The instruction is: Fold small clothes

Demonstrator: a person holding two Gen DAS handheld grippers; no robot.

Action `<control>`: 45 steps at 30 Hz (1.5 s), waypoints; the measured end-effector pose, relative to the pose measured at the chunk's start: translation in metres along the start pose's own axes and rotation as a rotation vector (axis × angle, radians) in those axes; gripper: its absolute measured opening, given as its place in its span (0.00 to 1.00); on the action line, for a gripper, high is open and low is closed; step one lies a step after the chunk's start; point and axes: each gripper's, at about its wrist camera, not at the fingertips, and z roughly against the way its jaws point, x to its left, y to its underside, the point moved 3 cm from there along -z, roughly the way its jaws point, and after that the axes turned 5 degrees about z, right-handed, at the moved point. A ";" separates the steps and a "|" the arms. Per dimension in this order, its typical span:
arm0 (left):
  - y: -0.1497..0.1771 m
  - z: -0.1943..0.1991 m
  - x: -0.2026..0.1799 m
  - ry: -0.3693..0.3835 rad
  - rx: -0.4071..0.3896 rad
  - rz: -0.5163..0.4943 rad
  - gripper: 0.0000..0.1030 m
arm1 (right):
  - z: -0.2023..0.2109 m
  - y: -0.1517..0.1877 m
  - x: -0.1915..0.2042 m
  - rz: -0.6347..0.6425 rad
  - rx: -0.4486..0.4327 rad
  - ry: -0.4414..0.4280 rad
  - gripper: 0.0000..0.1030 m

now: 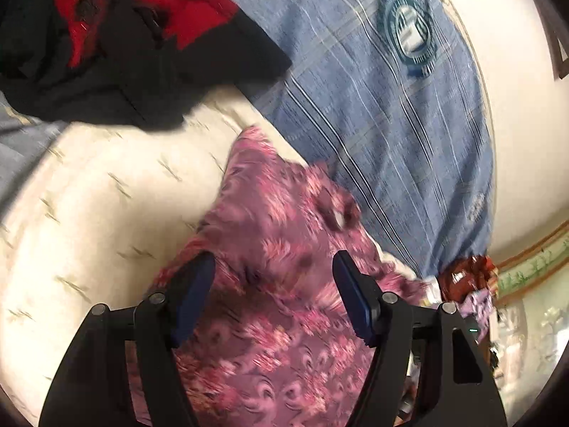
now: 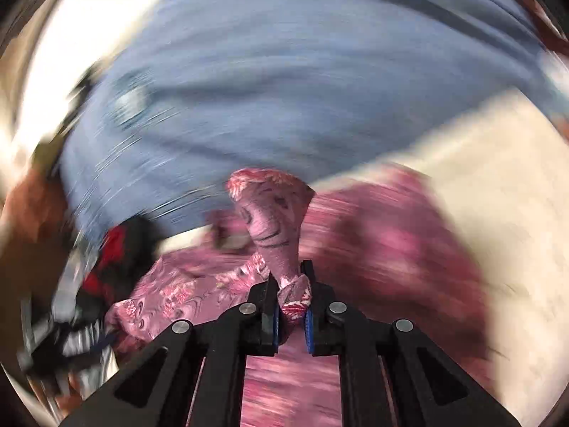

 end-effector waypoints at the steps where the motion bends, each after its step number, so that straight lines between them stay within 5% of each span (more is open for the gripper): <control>1: 0.003 -0.003 -0.003 0.009 0.004 0.007 0.66 | 0.001 0.004 -0.016 -0.038 0.015 0.011 0.10; 5: 0.012 -0.019 -0.014 -0.041 0.023 -0.055 0.66 | 0.015 0.024 -0.059 -0.209 0.049 -0.050 0.23; 10: 0.017 -0.048 -0.014 -0.014 0.104 -0.040 0.66 | 0.042 0.008 -0.066 -0.246 -0.076 -0.057 0.47; 13: 0.015 -0.062 -0.013 -0.046 0.094 -0.047 0.65 | 0.035 -0.008 -0.067 -0.203 -0.052 -0.013 0.57; 15: 0.013 -0.062 -0.011 -0.060 0.065 -0.049 0.51 | 0.020 -0.016 -0.061 -0.152 -0.018 0.028 0.57; 16: 0.010 -0.059 -0.013 -0.067 0.044 -0.064 0.22 | 0.010 -0.019 -0.058 -0.114 0.021 0.043 0.49; 17: 0.008 -0.053 -0.014 -0.066 0.021 -0.083 0.08 | -0.001 -0.023 -0.051 -0.064 0.056 0.053 0.13; 19: 0.003 -0.043 -0.015 -0.052 -0.015 -0.092 0.08 | 0.002 -0.034 -0.034 0.015 0.037 0.010 0.07; 21: 0.000 -0.037 -0.014 -0.081 -0.046 -0.101 0.08 | 0.030 -0.043 -0.016 0.058 -0.101 -0.131 0.07; 23: -0.002 -0.041 -0.007 -0.107 -0.027 -0.081 0.08 | 0.057 -0.039 -0.002 0.157 -0.159 -0.175 0.07; 25: -0.003 -0.047 0.003 -0.096 0.016 -0.034 0.08 | 0.076 -0.016 0.004 0.260 -0.110 -0.202 0.08; 29: -0.003 -0.050 0.016 -0.085 0.053 0.029 0.08 | 0.091 0.063 -0.003 0.543 0.138 -0.043 0.11; 31: -0.002 -0.047 0.017 -0.084 0.049 0.033 0.08 | 0.099 0.085 -0.016 0.559 0.213 0.017 0.11; 34: 0.000 -0.050 0.014 -0.101 0.043 0.018 0.09 | 0.119 0.076 -0.039 0.361 0.183 -0.001 0.18; 38: 0.003 -0.052 0.010 -0.123 0.040 -0.020 0.19 | 0.124 0.051 -0.068 -0.094 0.127 -0.166 0.60; 45: 0.006 -0.052 0.002 -0.100 0.046 -0.047 0.36 | 0.074 0.105 -0.060 -0.409 0.334 -0.227 0.60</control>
